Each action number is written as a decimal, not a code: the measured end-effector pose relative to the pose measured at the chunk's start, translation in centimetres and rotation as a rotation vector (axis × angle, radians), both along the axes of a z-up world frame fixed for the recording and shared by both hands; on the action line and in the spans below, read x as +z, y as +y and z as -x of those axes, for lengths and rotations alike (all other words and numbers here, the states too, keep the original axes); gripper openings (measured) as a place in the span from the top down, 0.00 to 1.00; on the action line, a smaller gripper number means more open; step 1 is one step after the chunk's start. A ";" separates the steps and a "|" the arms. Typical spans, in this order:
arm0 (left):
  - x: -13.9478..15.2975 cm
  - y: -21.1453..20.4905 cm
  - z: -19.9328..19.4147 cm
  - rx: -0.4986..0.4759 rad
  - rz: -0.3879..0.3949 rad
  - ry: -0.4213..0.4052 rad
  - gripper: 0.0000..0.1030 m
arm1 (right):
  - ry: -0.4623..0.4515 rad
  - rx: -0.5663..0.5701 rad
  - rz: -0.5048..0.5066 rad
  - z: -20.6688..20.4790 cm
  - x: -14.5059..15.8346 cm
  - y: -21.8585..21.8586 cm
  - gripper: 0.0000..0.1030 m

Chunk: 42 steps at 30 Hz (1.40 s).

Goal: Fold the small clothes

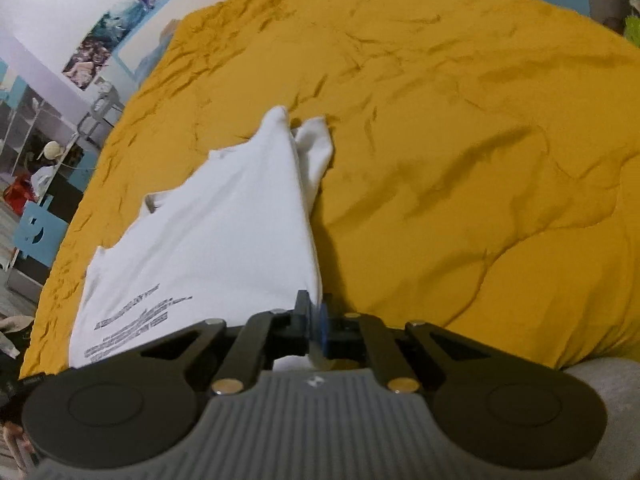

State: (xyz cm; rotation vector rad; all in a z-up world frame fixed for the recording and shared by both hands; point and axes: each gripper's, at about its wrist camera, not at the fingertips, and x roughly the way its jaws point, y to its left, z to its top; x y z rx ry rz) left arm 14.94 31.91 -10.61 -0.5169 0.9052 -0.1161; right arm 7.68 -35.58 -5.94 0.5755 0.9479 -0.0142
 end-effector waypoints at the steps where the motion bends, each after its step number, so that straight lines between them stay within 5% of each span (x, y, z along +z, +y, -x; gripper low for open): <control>1: 0.4 0.0 0.2 0.003 0.006 -0.020 0.93 | -0.016 -0.009 0.023 0.3 0.5 0.1 0.88; 2: 1.0 -0.3 0.4 0.006 0.002 -0.045 0.89 | -0.034 -0.031 0.066 0.7 1.0 0.1 0.79; 3: 1.9 -0.8 0.9 0.021 -0.024 -0.084 0.86 | -0.060 -0.073 0.136 1.2 1.8 0.2 0.54; 4: 2.7 -1.4 1.4 0.037 -0.052 -0.134 0.82 | -0.086 -0.115 0.194 1.7 2.6 0.4 0.45; 7: 4.5 -4.3 2.0 0.003 -0.085 -0.246 0.77 | -0.232 -0.138 0.181 2.9 4.5 0.6 0.50; 11: 4.3 -9.7 0.9 -0.096 0.008 -0.200 0.77 | -0.290 -0.009 0.034 1.8 4.7 3.8 0.67; 13: 3.4 -13.8 0.3 -0.145 -0.087 -0.148 0.83 | -0.254 0.080 0.024 0.6 3.6 6.7 0.91; 15: 2.2 -17.1 0.3 -0.170 -0.163 -0.137 0.89 | -0.218 0.148 0.037 -0.2 2.1 9.4 1.00; 18: 0.4 -19.6 0.3 -0.204 -0.189 -0.092 0.93 | -0.232 0.166 0.046 -0.5 0.5 12.3 1.00; 21: -0.4 -20.9 0.7 -0.213 -0.305 -0.097 0.94 | -0.196 0.164 0.084 -0.9 -0.9 13.8 1.00; 31: -0.9 -21.3 1.1 -0.208 -0.363 -0.070 0.94 | 0.001 0.211 0.114 1.3 -3.5 13.5 1.00; 35: -0.8 -21.2 1.3 -0.207 -0.359 -0.086 0.94 | -0.097 0.164 -0.026 4.1 -2.6 11.5 0.96; 37: -0.7 -21.0 1.4 -0.208 -0.349 -0.097 0.94 | -0.117 0.097 -0.111 5.2 -2.8 10.1 0.63; 42: -0.8 -19.9 1.6 -0.200 -0.279 -0.111 0.94 | -0.114 -0.123 -0.443 5.9 -5.4 6.2 0.58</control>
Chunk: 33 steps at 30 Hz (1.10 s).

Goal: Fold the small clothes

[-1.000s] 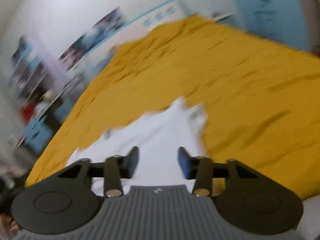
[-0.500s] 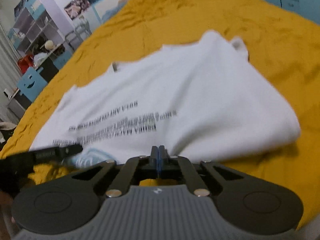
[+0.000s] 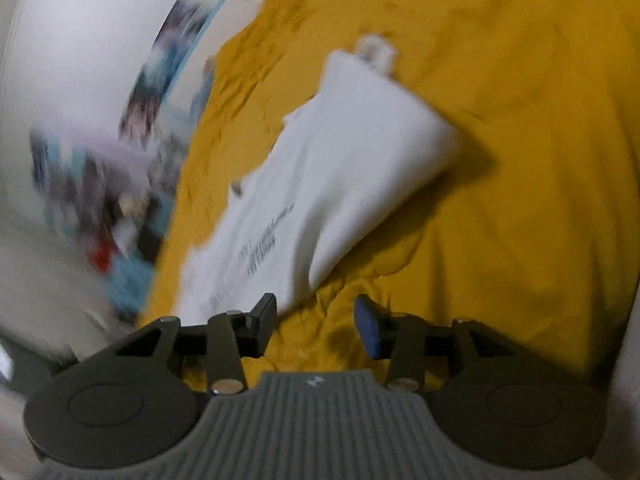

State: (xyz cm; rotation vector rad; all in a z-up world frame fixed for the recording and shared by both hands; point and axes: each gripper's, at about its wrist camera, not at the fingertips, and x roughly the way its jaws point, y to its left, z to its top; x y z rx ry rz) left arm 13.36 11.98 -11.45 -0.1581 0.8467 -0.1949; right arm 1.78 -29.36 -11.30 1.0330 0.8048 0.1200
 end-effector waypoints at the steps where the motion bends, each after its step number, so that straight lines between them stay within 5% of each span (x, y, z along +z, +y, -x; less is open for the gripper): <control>1: 0.0 0.2 0.0 0.001 0.013 0.001 0.94 | 0.000 -0.042 -0.064 0.0 -0.6 -0.7 0.58; 6: -0.1 0.3 0.0 0.004 0.029 -0.006 0.94 | 0.005 -0.225 -0.218 -0.8 -2.7 -2.1 0.56; 13: -0.2 0.5 0.5 -0.011 0.047 -0.036 0.92 | 0.011 -0.320 -0.205 -2.4 -2.8 -1.4 0.51; 16: -0.3 0.8 0.5 -0.016 0.059 -0.036 0.92 | -0.109 -0.296 -0.226 -2.5 -1.7 -1.4 0.51; 19: -0.4 1.0 0.5 -0.020 0.073 -0.035 0.92 | -0.165 -0.241 -0.112 -3.0 0.3 -0.5 0.47; 24: -0.3 1.0 0.5 -0.022 0.070 -0.032 0.92 | 0.030 -0.342 -0.133 -3.8 -2.2 -0.4 0.58; 30: -0.5 0.8 0.5 -0.025 0.067 -0.037 0.92 | -0.046 -0.416 -0.124 -4.7 -2.3 0.5 0.53; 32: -0.5 1.0 0.4 -0.024 0.081 -0.032 0.92 | -0.047 -0.418 -0.044 -5.4 -1.6 1.5 0.60; 33: -0.6 1.1 0.3 -0.022 0.093 -0.027 0.92 | -0.050 -0.432 -0.012 -5.7 -1.3 1.6 0.76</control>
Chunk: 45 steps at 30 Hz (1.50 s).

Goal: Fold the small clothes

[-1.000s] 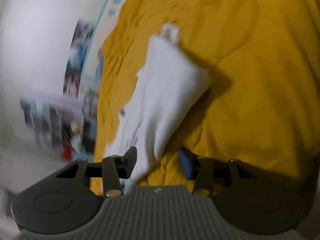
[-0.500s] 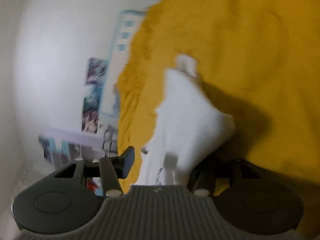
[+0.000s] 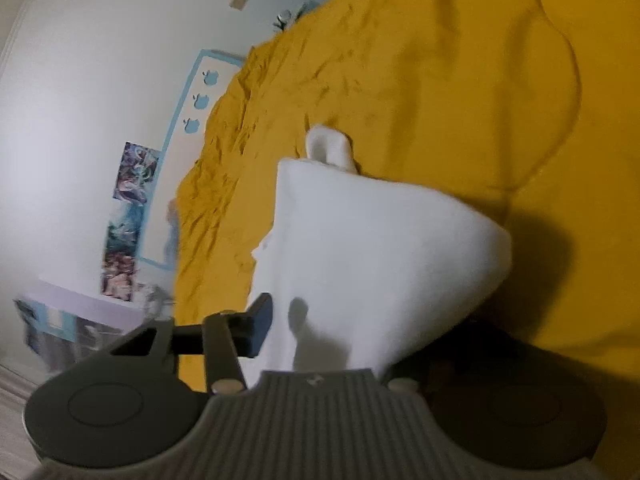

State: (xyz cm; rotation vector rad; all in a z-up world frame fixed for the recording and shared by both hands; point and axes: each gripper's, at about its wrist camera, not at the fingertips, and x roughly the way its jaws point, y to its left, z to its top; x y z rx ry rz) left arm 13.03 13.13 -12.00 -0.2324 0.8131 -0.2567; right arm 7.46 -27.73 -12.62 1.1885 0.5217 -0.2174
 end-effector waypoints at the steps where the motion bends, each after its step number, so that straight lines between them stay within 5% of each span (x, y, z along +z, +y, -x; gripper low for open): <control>1: 0.0 0.2 0.0 0.001 0.011 0.004 0.92 | 0.011 -0.019 0.026 -0.1 0.2 0.2 0.86; 9: 1.2 3.3 -0.1 0.028 0.094 0.012 0.88 | -0.015 0.020 0.217 -1.4 3.1 1.7 0.94; 17: 2.4 8.5 0.3 0.197 0.025 -0.078 0.86 | -0.003 0.093 0.452 -3.7 8.8 5.2 0.94; 23: 2.2 13.7 0.6 0.281 0.175 -0.015 0.86 | -0.057 0.205 0.644 -6.9 13.0 11.6 0.94; 27: 3.0 16.5 1.4 0.372 0.183 -0.056 0.86 | -0.114 0.253 0.765 -7.8 14.8 17.3 0.94; 33: 3.8 19.7 2.1 0.494 0.177 -0.098 0.86 | -0.232 0.433 0.951 -8.1 14.4 27.3 0.94; 39: 4.0 22.3 2.8 0.579 0.249 -0.119 0.86 | -0.255 0.779 1.205 -8.5 9.5 38.4 0.94; 41: 3.8 22.9 2.7 0.590 0.273 -0.119 0.86 | -0.201 0.876 1.257 -8.7 7.4 40.9 0.89; 45: 3.3 23.6 2.4 0.590 0.297 -0.096 0.86 | -0.255 0.995 1.100 -7.8 6.4 41.0 0.43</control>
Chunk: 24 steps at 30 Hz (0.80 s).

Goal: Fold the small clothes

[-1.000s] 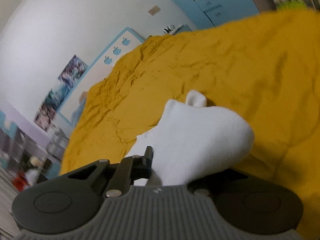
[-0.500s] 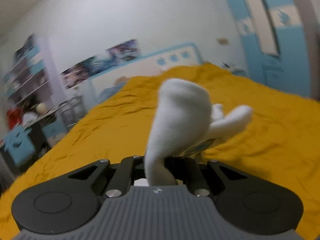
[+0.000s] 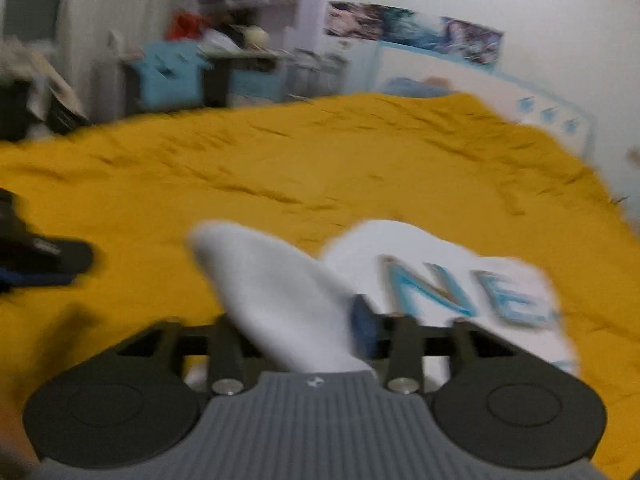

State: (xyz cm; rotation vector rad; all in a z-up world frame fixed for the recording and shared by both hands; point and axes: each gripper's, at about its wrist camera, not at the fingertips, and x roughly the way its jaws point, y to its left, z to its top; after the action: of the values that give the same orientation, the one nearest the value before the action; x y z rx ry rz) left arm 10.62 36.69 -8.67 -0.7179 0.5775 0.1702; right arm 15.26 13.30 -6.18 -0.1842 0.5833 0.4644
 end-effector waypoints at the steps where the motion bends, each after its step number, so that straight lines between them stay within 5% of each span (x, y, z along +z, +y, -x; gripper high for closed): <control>1: 0.0 0.1 -0.2 -0.001 0.000 0.003 0.86 | 0.015 0.057 -0.083 0.4 0.4 -0.6 0.36; 4: 0.1 -0.2 -0.3 -0.009 -0.012 0.000 0.86 | 0.044 0.141 -0.218 0.7 2.0 -2.6 0.35; 11: -1.0 -2.4 -1.7 -0.230 0.033 0.034 0.77 | 0.014 0.011 -0.239 3.8 3.8 -13.3 0.26; 15: -2.2 -3.7 -3.1 -0.362 0.164 0.045 0.70 | 0.081 -0.106 -0.177 4.2 2.2 -19.1 0.26; 18: -2.4 -4.2 -3.5 -0.402 0.196 0.041 0.65 | 0.196 -0.157 -0.245 4.3 -0.1 -21.8 0.24; 21: -2.0 -4.5 -3.1 -0.405 0.196 0.049 0.64 | 0.259 -0.144 -0.268 4.6 -1.6 -22.5 0.24; 24: -1.0 -4.3 -1.9 -0.432 0.255 -0.030 0.58 | 0.254 -0.101 -0.245 4.4 -2.2 -20.9 0.21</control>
State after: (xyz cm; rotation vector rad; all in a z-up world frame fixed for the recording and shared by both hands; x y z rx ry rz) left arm 12.56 32.35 -9.67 -0.8221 0.7190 -0.3199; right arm 10.88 -7.60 -8.35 0.1397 0.7741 0.4602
